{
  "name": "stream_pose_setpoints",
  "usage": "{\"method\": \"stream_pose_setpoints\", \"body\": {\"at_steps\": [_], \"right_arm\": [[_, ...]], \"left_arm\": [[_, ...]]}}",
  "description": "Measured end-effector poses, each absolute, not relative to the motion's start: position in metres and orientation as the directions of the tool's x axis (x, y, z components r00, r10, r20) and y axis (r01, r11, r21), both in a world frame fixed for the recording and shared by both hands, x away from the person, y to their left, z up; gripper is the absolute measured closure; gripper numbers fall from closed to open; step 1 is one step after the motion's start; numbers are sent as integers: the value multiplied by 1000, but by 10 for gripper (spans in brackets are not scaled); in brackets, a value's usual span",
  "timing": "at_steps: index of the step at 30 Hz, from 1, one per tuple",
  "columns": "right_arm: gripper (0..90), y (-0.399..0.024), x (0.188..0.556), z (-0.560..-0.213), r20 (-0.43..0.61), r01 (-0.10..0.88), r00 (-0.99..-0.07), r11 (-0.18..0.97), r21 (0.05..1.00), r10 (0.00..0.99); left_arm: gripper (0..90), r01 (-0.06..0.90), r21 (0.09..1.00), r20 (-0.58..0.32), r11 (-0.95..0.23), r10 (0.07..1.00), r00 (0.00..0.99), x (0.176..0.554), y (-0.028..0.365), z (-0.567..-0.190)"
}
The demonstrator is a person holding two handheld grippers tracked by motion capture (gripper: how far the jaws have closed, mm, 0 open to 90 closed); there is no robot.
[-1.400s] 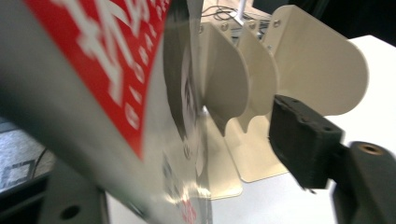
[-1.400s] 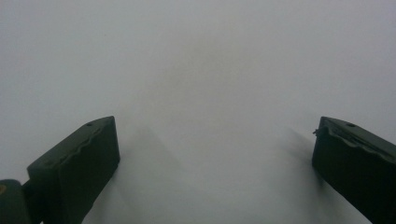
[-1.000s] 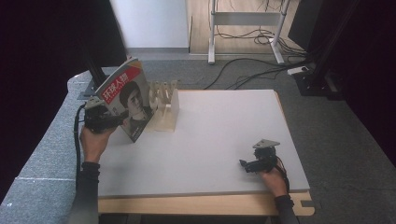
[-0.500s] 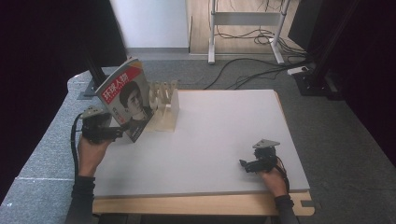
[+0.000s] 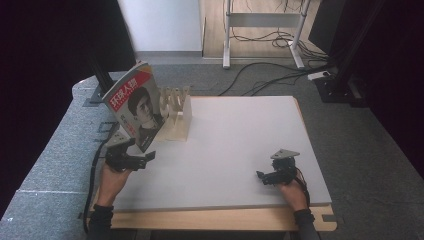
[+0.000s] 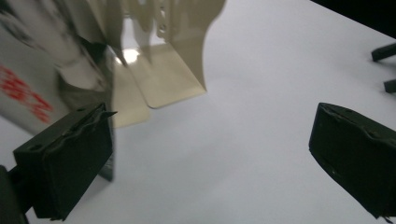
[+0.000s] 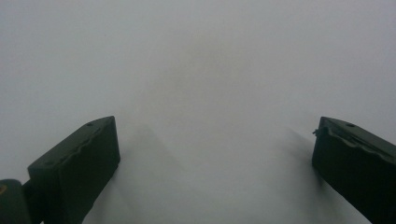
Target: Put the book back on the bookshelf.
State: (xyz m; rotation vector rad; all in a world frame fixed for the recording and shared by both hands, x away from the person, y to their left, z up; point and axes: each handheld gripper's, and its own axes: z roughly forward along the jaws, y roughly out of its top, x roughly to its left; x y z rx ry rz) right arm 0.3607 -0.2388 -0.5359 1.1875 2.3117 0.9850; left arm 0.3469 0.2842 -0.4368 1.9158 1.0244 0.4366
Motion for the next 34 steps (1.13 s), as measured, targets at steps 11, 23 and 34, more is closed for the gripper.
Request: {"method": "stream_pose_setpoints", "body": {"at_steps": [11, 23, 34], "right_arm": [[2, -239, 361, -536, -2, 561, -583, 403, 723, 813], [1, -239, 361, -536, -1, 562, -582, 403, 722, 813], [2, -238, 360, -536, -4, 558, -581, 402, 725, 814]], "left_arm": [[0, 476, 823, -109, -311, 735, 669, 353, 247, -478], [0, 553, 677, -79, -486, 699, 711, 364, 203, -527], [0, 535, 660, -12, -528, 704, 710, 360, 196, -529]]}}
